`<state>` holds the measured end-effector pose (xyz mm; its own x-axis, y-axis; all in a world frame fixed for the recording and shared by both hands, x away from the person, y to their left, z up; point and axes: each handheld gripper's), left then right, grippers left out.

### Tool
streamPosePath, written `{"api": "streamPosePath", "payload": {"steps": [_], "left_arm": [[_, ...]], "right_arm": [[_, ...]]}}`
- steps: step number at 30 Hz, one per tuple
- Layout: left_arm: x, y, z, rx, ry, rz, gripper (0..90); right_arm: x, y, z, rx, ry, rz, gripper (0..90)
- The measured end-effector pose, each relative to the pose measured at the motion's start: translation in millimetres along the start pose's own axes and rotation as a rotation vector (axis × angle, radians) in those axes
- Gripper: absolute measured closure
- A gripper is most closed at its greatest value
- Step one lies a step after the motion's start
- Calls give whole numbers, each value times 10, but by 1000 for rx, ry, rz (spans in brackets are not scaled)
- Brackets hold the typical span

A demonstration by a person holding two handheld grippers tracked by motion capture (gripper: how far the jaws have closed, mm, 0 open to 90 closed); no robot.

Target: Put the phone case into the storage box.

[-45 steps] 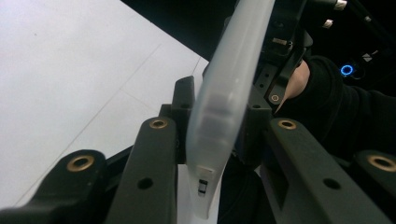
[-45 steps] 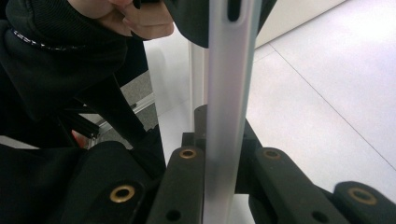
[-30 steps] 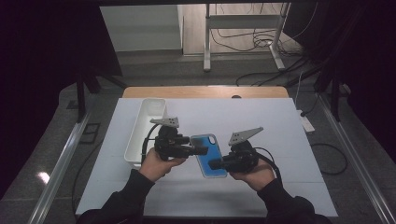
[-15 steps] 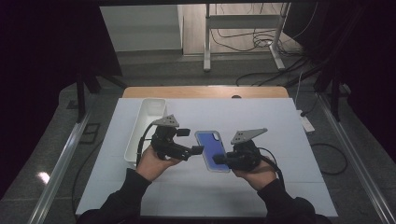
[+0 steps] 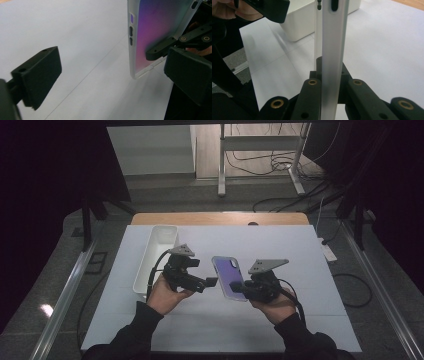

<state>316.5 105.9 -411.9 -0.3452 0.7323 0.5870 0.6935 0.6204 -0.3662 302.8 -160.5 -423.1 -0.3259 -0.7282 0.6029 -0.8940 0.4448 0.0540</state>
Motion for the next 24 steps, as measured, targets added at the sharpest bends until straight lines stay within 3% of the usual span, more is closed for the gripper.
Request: {"api": "streamPosePath", "payload": {"steps": [8,9,15,24], "left_arm": [[10,-24,2,3,6,37,358],[13,-27,1,3,6,48,358],[12,-32,0,17,14,78,572],[-6,-27,6,32,30,86,742]], "right_arm": [[-23,35,-8,10,7,12,848],[-26,38,-8,10,6,14,848],[-43,55,-10,13,11,22,848],[-59,96,-20,22,9,35,847]]}}
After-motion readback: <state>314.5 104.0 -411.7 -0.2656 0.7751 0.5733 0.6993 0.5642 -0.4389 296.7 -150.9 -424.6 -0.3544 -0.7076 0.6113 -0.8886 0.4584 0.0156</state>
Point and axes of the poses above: each handheld gripper's, and its own axes: x roughly backward along the jaws, z roughly out of its underside, y roughly to its left, and after that the axes turned 6 degrees about x, right-handed
